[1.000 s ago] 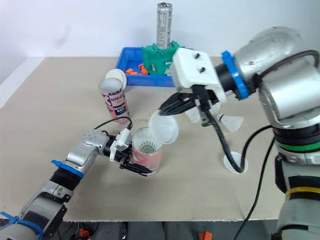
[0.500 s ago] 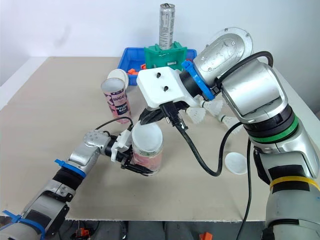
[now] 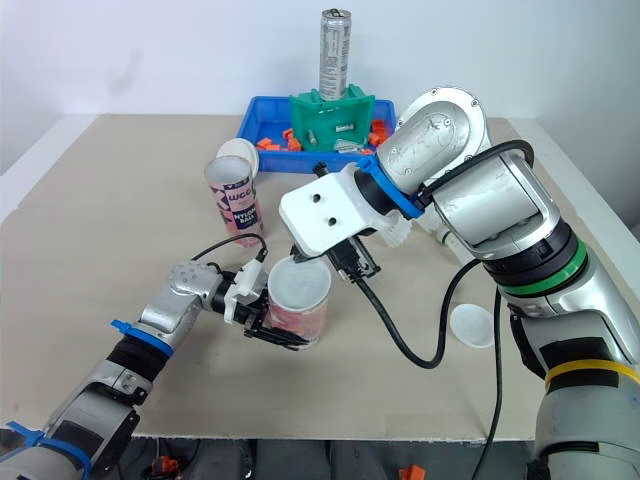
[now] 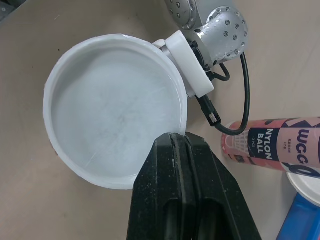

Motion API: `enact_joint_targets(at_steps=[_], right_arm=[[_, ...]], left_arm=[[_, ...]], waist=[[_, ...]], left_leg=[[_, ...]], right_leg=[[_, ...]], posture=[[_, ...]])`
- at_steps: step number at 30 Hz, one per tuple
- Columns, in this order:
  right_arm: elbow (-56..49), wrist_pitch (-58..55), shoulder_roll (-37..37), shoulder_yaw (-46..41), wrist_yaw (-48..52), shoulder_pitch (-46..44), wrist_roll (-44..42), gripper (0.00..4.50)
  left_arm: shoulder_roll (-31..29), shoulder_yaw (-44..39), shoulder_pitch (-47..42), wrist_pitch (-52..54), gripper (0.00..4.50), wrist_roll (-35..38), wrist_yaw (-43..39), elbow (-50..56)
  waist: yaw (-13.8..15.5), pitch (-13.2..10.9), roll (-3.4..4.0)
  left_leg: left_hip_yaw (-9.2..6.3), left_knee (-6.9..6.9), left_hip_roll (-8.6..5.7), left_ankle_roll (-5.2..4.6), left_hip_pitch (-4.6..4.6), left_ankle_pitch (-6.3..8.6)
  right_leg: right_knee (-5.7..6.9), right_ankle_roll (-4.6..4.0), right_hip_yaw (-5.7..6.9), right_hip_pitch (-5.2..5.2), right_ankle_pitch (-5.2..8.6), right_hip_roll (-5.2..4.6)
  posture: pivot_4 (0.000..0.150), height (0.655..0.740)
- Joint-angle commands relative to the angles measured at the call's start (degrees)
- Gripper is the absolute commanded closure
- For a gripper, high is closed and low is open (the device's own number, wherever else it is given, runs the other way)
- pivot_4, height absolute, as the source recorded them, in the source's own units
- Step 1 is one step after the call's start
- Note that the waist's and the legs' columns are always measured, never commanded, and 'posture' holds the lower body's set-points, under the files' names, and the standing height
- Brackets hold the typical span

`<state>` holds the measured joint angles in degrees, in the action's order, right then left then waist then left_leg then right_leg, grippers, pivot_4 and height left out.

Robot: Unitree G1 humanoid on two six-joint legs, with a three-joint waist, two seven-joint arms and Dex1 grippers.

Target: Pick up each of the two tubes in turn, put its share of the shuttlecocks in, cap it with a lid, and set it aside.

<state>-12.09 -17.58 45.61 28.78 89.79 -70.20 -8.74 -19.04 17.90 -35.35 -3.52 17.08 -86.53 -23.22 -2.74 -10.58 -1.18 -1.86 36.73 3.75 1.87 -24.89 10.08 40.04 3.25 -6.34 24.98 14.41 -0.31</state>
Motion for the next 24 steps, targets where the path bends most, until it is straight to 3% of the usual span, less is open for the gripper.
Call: enact_joint_targets(at_steps=[1, 5, 6, 7, 11, 15, 19, 22, 24], right_arm=[[-0.8, 5.0, 0.4, -0.4, 2.7, 0.3, -0.1, 4.40], [-1.1, 9.5, -0.2, -0.1, 1.8, 2.2, 2.8, 4.40], [-0.9, 9.7, -0.7, 0.1, 1.3, 2.6, 3.6, 3.79], [-0.5, 10.4, -1.1, 0.5, 0.7, 2.9, 4.8, 3.53], [1.4, 10.2, -3.7, 1.8, -0.8, 3.6, 7.9, 1.60], [5.8, 6.8, -8.3, -1.3, -3.0, 0.7, 6.9, 1.60], [11.3, -0.6, -7.7, -9.3, 2.1, -4.8, -2.7, 1.60], [10.6, -2.7, -4.7, -9.2, 2.7, -4.9, -7.8, 2.46], [8.2, -2.1, -2.0, -7.5, 2.7, -2.9, -9.4, 3.41]], left_arm=[[-0.8, 0.2, 1.2, 0.5, 1.74, -1.9, 0.8, -0.4], [-0.8, 0.0, 1.3, 0.7, 1.74, -1.8, 1.1, -0.1], [-0.8, -0.1, 1.3, 0.9, 1.74, -1.7, 1.1, 0.1], [-0.8, -0.1, 1.3, 0.9, 1.74, -1.7, 1.1, 0.1], [-0.8, -0.3, 1.2, 1.3, 1.74, -1.5, 1.3, 0.3], [-0.7, -0.5, 1.3, 1.7, 1.74, -1.5, 1.5, 0.5], [-0.7, -0.6, 1.4, 1.6, 1.74, -1.5, 1.5, 0.7], [-0.7, -0.7, 1.4, 1.6, 1.74, -1.5, 1.5, 0.7], [-0.6, -0.6, 1.5, 1.4, 1.74, -1.6, 1.5, 0.7]], waist=[[0.0, 0.0, 0.00], [0.0, 0.0, -0.01], [0.0, 0.0, -0.02], [0.0, 0.0, -0.02], [0.0, 0.1, -0.06], [-0.2, 0.1, -0.11], [-0.2, 0.1, -0.11], [0.0, 0.1, -0.12], [0.0, 0.1, -0.14]], left_leg=[[0.00, 0.00, 0.00, 0.00, 0.00, 0.00], [0.00, -0.02, 0.00, 0.01, 0.00, 0.00], [0.00, -0.03, 0.00, 0.01, 0.01, 0.00], [0.00, -0.04, 0.00, 0.01, 0.03, 0.00], [0.00, -0.09, 0.00, 0.01, 0.27, 0.00], [0.01, -0.12, 0.00, 0.02, 0.69, 0.00], [0.01, -0.13, 0.00, 0.03, 0.66, -0.08], [-0.01, -0.18, 0.00, 0.03, 0.54, -0.08], [-0.01, -0.26, 0.00, 0.08, 0.55, -0.01]], right_leg=[[0.00, 0.00, 0.00, 0.00, 0.00, 0.00], [0.00, 0.05, 0.00, 0.00, -0.02, 0.00], [-0.01, 0.10, 0.00, -0.01, -0.05, 0.00], [-0.01, 0.19, 0.00, -0.02, -0.09, 0.00], [-0.01, -0.08, 0.00, -0.21, 0.05, 0.01], [-0.03, -0.18, 0.00, -0.66, 0.12, 0.01], [-0.01, -0.22, -0.01, -0.62, 0.03, 0.00], [-0.05, -0.19, -0.01, -0.59, 0.10, 0.00], [-0.09, -0.19, -0.01, -0.61, 0.24, -0.01]], posture=[[0.150, 0.7075], [0.150, 0.7075], [0.150, 0.7075], [0.150, 0.7075], [0.150, 0.7075], [0.150, 0.7075], [0.150, 0.7075], [0.150, 0.7075], [0.150, 0.7075]])
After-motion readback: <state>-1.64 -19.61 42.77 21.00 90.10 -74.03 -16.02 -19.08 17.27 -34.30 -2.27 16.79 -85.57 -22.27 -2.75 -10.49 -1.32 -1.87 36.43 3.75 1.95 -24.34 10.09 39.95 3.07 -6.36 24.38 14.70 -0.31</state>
